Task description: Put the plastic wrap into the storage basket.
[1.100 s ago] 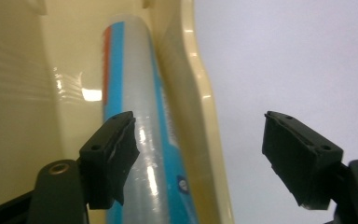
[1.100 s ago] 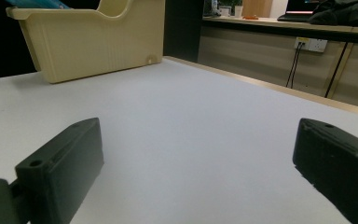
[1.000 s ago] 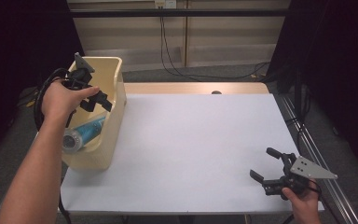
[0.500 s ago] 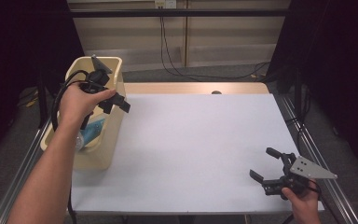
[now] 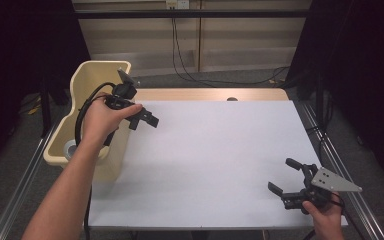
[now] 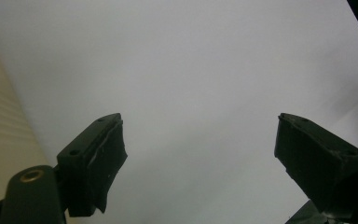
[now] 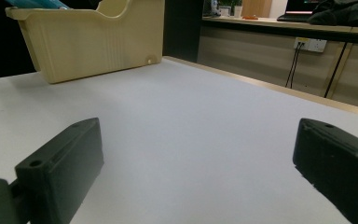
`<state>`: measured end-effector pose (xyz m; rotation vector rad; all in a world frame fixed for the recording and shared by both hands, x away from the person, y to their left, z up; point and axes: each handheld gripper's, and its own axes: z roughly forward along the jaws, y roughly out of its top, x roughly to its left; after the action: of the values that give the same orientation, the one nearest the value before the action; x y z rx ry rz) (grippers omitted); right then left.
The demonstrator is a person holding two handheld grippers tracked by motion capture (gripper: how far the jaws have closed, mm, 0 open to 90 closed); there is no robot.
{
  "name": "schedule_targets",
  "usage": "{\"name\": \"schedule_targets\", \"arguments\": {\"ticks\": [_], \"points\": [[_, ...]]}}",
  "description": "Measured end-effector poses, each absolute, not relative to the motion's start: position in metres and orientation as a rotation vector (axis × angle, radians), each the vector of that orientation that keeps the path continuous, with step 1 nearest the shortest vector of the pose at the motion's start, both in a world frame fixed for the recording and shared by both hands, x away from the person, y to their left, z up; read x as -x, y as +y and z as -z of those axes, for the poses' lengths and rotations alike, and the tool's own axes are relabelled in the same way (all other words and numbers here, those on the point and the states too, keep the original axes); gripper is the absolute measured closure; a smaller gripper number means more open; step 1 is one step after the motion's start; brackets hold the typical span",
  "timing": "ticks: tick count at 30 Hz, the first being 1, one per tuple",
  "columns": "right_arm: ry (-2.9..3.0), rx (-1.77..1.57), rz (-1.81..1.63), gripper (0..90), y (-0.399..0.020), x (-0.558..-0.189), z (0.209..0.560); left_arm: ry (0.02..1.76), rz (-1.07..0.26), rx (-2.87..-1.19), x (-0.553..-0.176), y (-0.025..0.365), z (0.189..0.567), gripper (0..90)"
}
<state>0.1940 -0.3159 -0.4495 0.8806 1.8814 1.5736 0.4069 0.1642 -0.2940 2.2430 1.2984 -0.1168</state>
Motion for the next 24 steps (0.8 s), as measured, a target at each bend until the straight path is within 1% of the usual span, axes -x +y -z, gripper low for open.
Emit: {"name": "schedule_targets", "arguments": {"ticks": [3,4,14,18,22,24], "points": [[1.882,-0.881,-1.574,1.3,-0.316,-0.194,0.449,1.264,0.107,-2.240,-0.405,0.163,0.297,15.6],[1.882,-0.880,-1.573,1.3,-0.316,-0.194,0.449,1.271,0.095,-2.213,-0.403,0.161,0.298,15.5],[1.882,-0.874,-1.573,1.3,-0.315,-0.194,0.449,1.187,0.098,-2.183,-0.391,0.153,0.314,14.7],[1.885,-0.878,-1.573,1.3,-0.315,-0.194,0.450,1.138,0.058,-2.126,-0.384,0.152,0.322,14.9],[1.885,-0.878,-1.572,1.3,-0.315,-0.194,0.449,1.125,0.060,-2.111,-0.381,0.152,0.330,14.8],[1.884,-0.878,-1.572,1.3,-0.315,-0.194,0.449,1.113,0.041,-2.104,-0.377,0.150,0.334,14.7]]}}
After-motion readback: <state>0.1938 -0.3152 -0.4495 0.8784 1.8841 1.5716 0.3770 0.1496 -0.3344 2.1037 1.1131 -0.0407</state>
